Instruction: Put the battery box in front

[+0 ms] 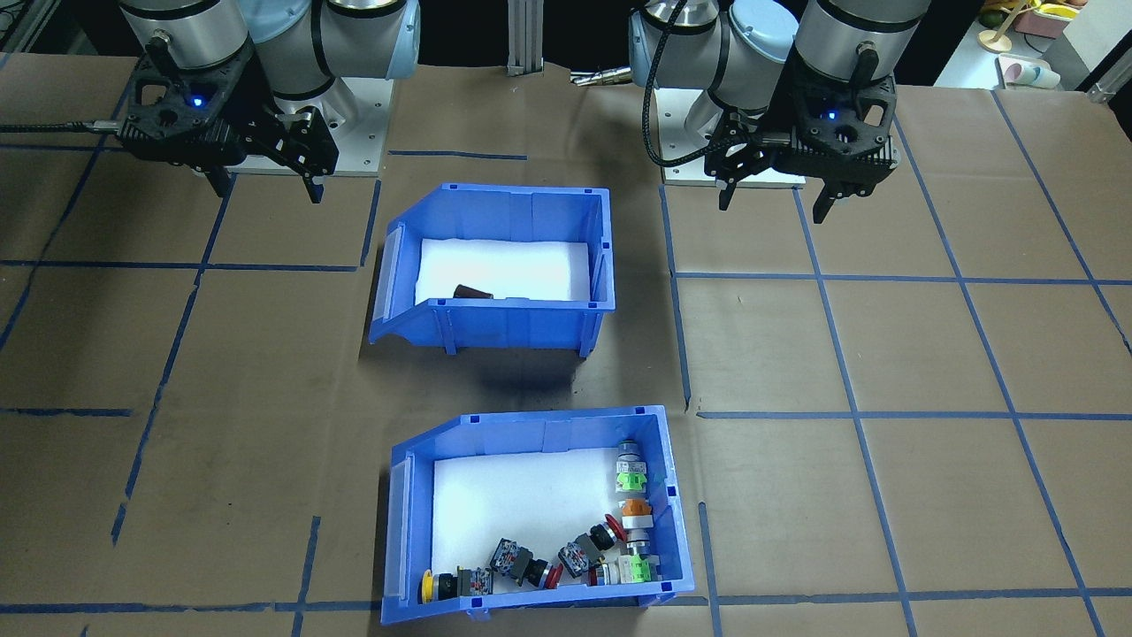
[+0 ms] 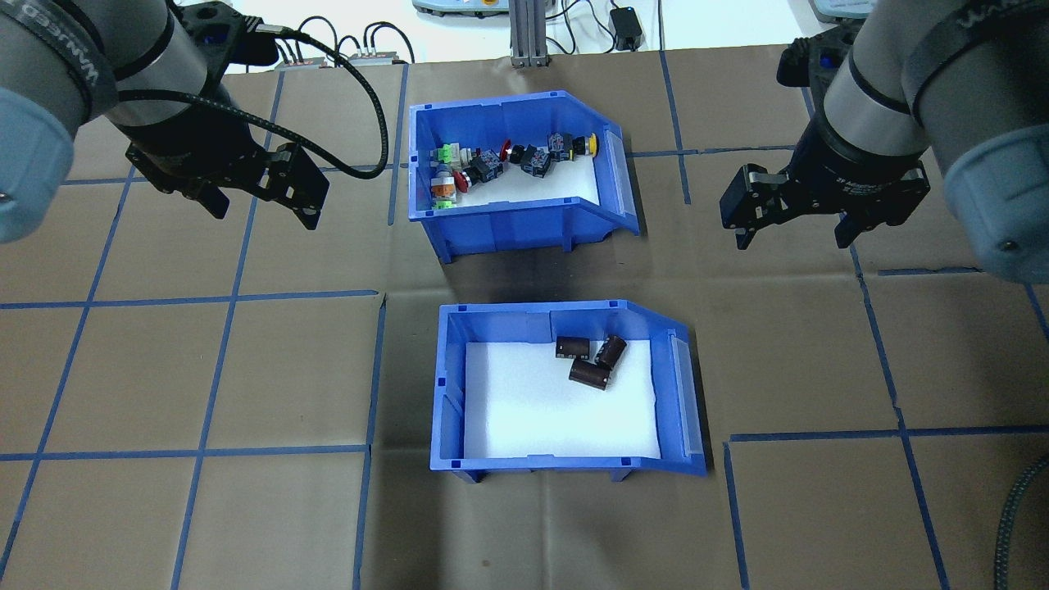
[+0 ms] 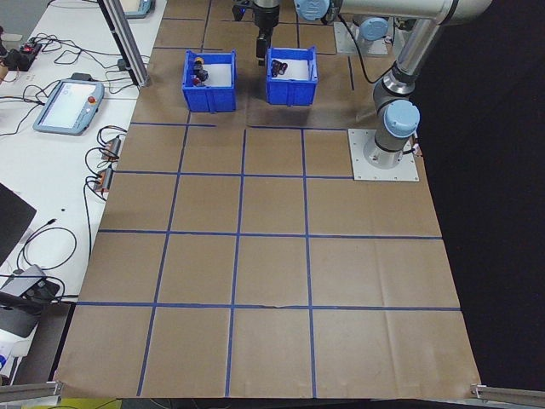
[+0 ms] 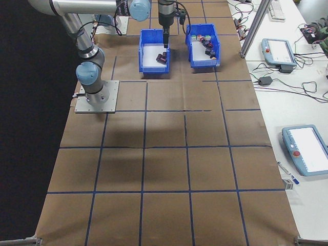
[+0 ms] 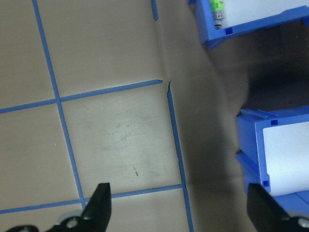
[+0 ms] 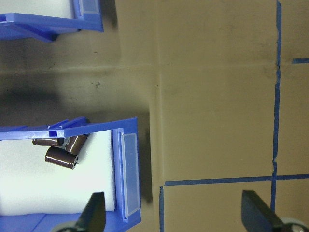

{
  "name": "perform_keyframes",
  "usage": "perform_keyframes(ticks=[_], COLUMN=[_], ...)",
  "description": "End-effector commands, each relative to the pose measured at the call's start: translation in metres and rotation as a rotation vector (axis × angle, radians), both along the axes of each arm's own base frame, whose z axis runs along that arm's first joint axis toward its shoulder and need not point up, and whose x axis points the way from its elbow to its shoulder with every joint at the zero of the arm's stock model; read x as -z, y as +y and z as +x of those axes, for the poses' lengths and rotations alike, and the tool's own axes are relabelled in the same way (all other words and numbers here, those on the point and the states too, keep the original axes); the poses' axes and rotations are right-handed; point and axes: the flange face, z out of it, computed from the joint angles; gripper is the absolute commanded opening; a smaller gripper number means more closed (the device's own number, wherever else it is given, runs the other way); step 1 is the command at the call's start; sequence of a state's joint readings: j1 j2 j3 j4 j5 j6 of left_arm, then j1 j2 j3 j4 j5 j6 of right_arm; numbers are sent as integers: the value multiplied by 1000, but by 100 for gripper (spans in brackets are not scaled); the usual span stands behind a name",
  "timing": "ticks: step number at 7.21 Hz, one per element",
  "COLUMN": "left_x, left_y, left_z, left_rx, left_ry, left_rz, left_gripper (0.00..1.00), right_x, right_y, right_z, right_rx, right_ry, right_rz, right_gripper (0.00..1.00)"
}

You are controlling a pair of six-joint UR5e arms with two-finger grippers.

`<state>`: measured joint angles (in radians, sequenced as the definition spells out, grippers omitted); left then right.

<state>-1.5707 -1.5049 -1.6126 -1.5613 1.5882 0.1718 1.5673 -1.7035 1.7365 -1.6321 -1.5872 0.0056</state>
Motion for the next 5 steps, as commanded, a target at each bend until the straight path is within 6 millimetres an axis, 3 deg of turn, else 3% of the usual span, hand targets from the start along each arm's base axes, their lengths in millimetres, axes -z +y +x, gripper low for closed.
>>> perform_keyframes(ticks=[1, 3, 5], left_x=[0, 0, -5], left_y=[3, 3, 9], left_z=[-1, -1, -3], left_rx=[0, -1, -19], left_ry=[8, 13, 14], left_rz=[-2, -2, -3], left_gripper=[100, 100, 100], right_x=[0, -1, 0], right_y=[-23, -84, -134], right_z=[0, 0, 10], right_rx=[-136, -263, -574], right_ry=[3, -6, 5], right_rz=[-2, 13, 5], right_gripper=[100, 100, 100])
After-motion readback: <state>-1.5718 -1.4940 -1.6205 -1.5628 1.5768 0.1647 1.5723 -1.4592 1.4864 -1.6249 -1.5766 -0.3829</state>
